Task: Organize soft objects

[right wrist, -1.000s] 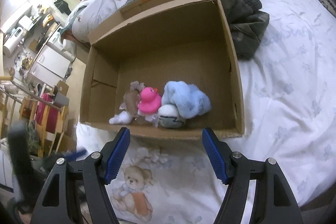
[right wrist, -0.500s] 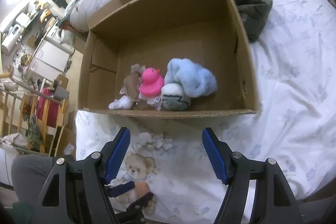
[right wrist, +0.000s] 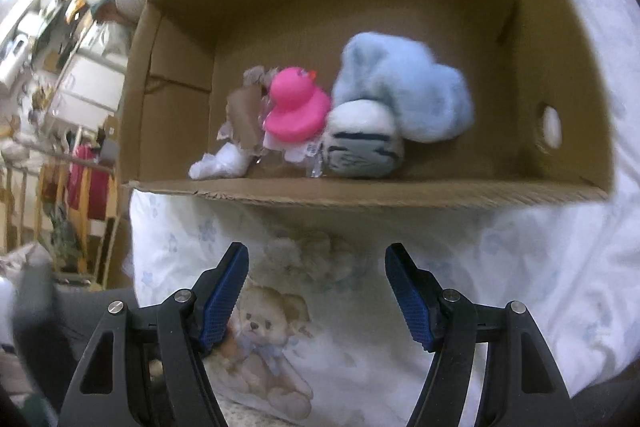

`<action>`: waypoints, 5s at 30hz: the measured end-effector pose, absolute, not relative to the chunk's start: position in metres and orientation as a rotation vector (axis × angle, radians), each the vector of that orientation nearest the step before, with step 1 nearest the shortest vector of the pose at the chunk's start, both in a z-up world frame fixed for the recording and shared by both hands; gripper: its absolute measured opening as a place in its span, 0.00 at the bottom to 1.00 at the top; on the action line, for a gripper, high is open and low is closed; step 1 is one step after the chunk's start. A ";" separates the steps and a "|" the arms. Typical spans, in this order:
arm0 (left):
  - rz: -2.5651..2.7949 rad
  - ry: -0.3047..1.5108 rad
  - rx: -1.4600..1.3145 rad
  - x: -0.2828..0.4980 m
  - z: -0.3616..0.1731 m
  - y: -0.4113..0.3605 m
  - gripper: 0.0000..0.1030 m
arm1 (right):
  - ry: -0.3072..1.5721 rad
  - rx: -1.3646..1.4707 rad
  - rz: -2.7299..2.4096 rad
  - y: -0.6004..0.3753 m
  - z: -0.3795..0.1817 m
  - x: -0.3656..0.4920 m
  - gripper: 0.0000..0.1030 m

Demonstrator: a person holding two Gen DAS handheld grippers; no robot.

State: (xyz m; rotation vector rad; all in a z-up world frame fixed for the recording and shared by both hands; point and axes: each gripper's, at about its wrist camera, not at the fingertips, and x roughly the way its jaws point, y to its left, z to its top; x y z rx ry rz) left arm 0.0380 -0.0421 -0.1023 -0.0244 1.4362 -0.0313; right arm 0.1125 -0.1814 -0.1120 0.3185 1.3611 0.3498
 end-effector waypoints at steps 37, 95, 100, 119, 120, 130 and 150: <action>-0.011 1.176 -0.097 0.069 -0.017 -0.011 0.06 | 1.238 0.349 0.547 -0.191 -0.045 0.082 0.19; -0.071 1.015 -0.133 0.163 -0.007 -0.015 0.63 | 1.056 0.488 0.299 -0.249 -0.040 0.155 0.95; -0.030 0.883 -0.015 0.147 0.016 -0.018 0.63 | 0.969 0.470 0.289 -0.256 -0.020 0.144 1.00; 0.016 0.887 -0.069 0.070 0.037 0.007 0.93 | 0.797 0.274 0.185 -0.253 0.020 0.069 1.00; 0.014 0.887 -0.063 0.066 0.037 0.007 0.95 | 0.804 0.268 0.188 -0.250 0.018 0.066 1.00; 0.011 0.893 -0.048 0.057 0.025 0.009 0.99 | 0.835 0.155 0.166 -0.222 0.000 0.056 1.00; 0.001 0.879 -0.030 0.056 0.027 0.004 0.99 | 0.828 0.142 0.152 -0.220 -0.001 0.060 1.00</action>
